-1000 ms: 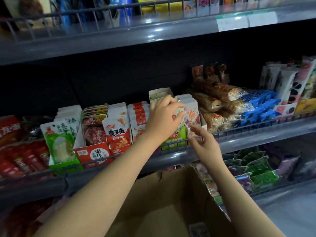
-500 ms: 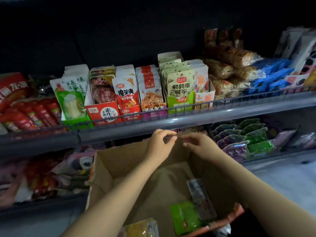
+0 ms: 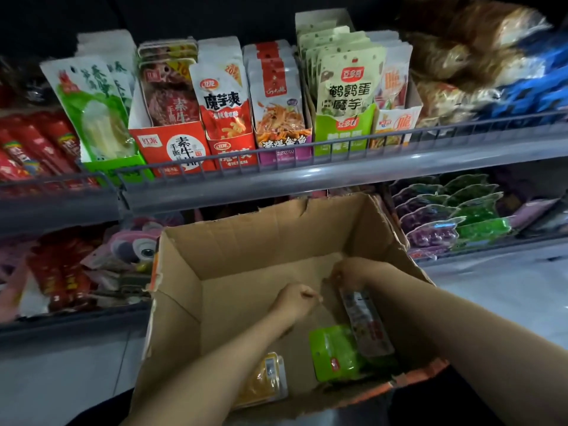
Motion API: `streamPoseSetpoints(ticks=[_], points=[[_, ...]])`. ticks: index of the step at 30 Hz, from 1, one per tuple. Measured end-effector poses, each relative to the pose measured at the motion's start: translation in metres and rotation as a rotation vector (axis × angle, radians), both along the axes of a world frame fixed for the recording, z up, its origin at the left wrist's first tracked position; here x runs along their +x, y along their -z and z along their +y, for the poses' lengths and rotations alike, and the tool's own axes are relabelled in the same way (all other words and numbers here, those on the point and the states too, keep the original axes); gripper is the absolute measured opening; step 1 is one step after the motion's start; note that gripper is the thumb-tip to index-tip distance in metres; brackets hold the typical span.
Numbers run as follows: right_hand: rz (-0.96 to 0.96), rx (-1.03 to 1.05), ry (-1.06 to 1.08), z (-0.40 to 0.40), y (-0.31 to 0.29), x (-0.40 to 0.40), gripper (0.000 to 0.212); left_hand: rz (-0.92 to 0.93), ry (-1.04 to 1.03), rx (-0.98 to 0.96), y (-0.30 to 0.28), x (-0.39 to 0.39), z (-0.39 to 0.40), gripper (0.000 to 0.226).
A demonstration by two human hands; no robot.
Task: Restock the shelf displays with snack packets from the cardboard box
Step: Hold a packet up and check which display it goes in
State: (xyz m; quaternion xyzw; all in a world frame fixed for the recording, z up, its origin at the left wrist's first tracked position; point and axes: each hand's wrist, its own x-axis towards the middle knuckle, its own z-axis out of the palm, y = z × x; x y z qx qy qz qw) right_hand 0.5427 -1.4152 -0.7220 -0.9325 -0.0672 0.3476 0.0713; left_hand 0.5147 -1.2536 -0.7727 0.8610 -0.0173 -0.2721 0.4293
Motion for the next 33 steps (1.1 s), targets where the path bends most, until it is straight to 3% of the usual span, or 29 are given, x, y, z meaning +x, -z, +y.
streamPoseSetpoints(ticks=[9,14,18,23,29,31,33], points=[[0.059,-0.129,-0.016,-0.005,0.039,0.008,0.040,0.073,0.215,0.125,0.034,-0.011,0.009,0.014],[0.017,-0.156,0.017,-0.008,0.052,0.006,0.041,0.148,0.188,0.096,0.045,-0.010,0.014,0.012],[-0.030,-0.140,0.041,-0.009,0.060,0.003,0.041,0.176,0.179,0.089,0.049,-0.009,0.015,0.024],[-0.053,-0.131,0.033,-0.011,0.064,0.003,0.041,0.194,0.198,0.092,0.050,-0.009,0.015,0.007],[-0.015,-0.177,-0.046,-0.008,0.061,0.001,0.037,0.215,0.256,0.226,0.048,-0.003,0.019,0.011],[0.001,-0.166,-0.048,-0.007,0.058,0.002,0.028,0.230,0.237,0.244,0.046,0.002,0.022,0.017],[-0.005,-0.120,-0.030,-0.006,0.052,0.004,0.012,0.233,0.201,0.249,0.038,0.007,0.028,0.009]])
